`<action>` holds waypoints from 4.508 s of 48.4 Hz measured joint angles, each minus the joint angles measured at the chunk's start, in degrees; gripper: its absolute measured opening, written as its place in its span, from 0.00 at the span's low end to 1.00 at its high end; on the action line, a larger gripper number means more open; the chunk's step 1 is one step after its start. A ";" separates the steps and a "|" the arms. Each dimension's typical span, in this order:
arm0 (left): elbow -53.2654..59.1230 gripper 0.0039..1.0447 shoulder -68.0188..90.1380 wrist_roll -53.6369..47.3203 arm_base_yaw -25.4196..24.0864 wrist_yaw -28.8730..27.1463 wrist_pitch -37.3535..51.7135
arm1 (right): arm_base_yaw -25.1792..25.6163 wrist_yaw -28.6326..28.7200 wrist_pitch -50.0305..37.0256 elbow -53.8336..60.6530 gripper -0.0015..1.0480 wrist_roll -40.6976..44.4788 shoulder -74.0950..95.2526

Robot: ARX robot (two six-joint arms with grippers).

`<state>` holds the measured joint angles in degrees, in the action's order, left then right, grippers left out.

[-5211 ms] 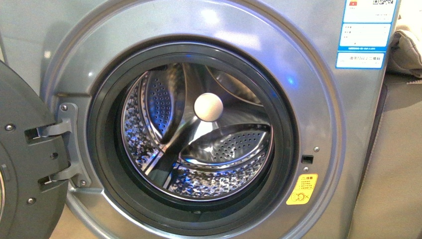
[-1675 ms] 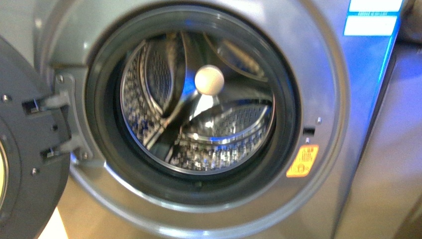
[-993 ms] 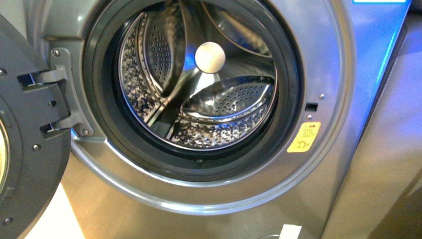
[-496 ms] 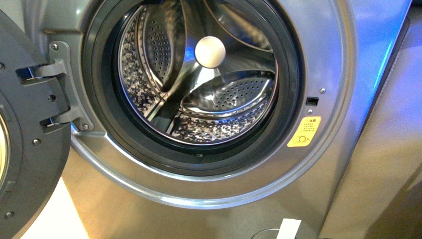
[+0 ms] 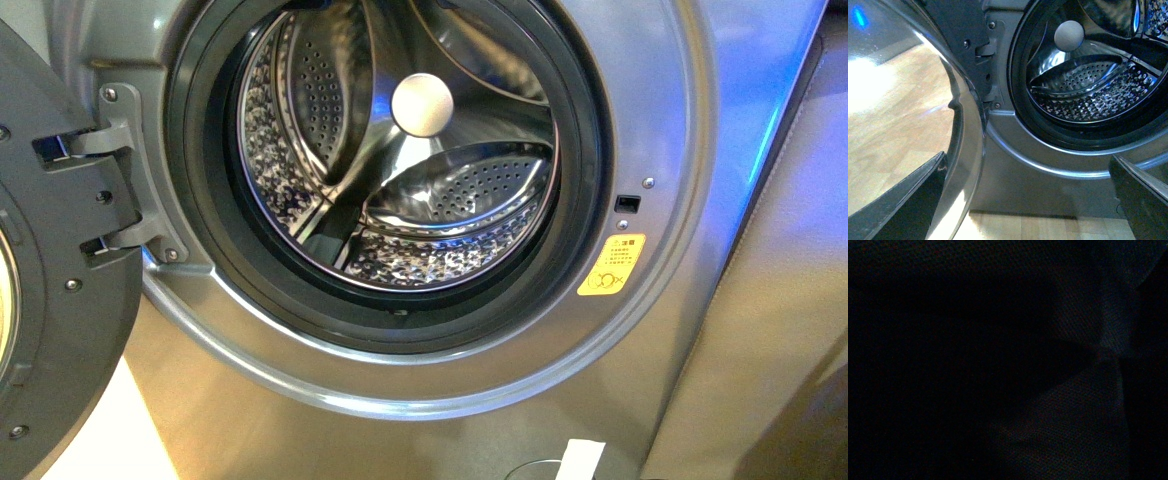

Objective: Put clothes into washing machine

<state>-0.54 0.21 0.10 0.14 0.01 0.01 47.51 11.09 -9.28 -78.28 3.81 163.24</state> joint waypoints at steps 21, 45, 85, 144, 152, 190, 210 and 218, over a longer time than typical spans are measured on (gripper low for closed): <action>0.00 0.94 0.00 0.00 0.00 0.00 0.00 | 0.31 0.94 -0.15 -1.81 0.93 -1.60 2.54; 0.00 0.94 0.00 0.00 0.00 0.00 0.00 | 1.27 -0.52 -2.49 -0.46 0.45 0.98 2.08; 0.00 0.94 0.00 0.00 0.00 0.00 0.00 | 9.55 16.04 -0.96 17.51 0.09 4.63 -35.95; 0.00 0.94 0.00 0.00 0.00 0.00 0.00 | 0.76 25.75 27.30 -25.97 0.09 -1.36 -73.50; 0.00 0.94 0.00 0.00 0.00 0.00 0.00 | -5.62 23.96 30.40 -37.73 0.09 -3.96 -73.79; 0.00 0.94 0.00 0.00 0.00 0.00 0.00 | -62.20 3.08 31.28 -40.54 0.09 -0.66 -76.15; 0.00 0.94 0.00 0.00 0.00 -0.02 0.00 | -64.50 8.48 20.13 -27.26 0.09 -4.48 -77.96; 0.00 0.94 0.00 0.00 0.00 0.02 0.00 | -69.35 8.26 17.44 -23.93 0.09 -4.44 -75.76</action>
<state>-0.54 0.21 0.10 0.14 0.03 0.01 -21.85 19.35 8.16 -102.21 -0.62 87.48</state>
